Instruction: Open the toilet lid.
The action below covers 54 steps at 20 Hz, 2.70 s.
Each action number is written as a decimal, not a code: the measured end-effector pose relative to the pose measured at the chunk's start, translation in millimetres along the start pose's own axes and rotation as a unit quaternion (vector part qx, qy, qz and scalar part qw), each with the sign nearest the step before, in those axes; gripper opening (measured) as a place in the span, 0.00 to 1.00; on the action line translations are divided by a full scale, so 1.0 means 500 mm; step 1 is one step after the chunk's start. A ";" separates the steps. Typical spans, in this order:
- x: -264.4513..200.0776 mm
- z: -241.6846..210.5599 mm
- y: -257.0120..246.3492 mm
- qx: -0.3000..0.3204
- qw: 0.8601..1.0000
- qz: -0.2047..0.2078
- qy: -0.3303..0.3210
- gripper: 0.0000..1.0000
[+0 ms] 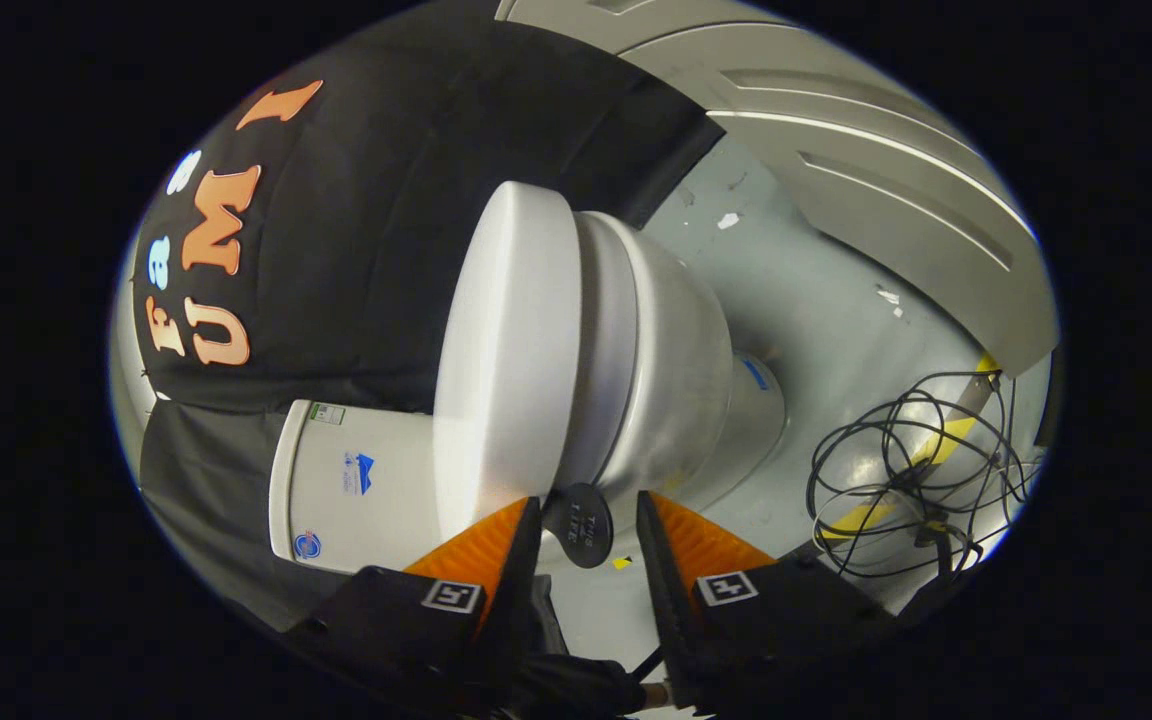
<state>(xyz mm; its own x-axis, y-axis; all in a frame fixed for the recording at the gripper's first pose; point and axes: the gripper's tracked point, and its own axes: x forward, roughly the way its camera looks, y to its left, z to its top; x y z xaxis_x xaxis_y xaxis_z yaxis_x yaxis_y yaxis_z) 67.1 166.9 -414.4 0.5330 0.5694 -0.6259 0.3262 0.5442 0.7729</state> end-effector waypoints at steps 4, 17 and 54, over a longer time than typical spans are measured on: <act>0.006 0.001 0.004 0.012 1.000 0.014 0.004 0.61; -0.004 0.014 0.022 0.026 0.998 0.063 -0.007 0.09; -0.083 0.036 0.278 -0.269 0.948 -0.102 -0.137 0.08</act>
<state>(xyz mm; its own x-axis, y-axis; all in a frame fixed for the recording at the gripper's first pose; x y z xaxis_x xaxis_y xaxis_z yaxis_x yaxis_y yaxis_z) 104.4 207.8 -279.4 0.7084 0.2766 -0.6493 0.0384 0.9035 0.4268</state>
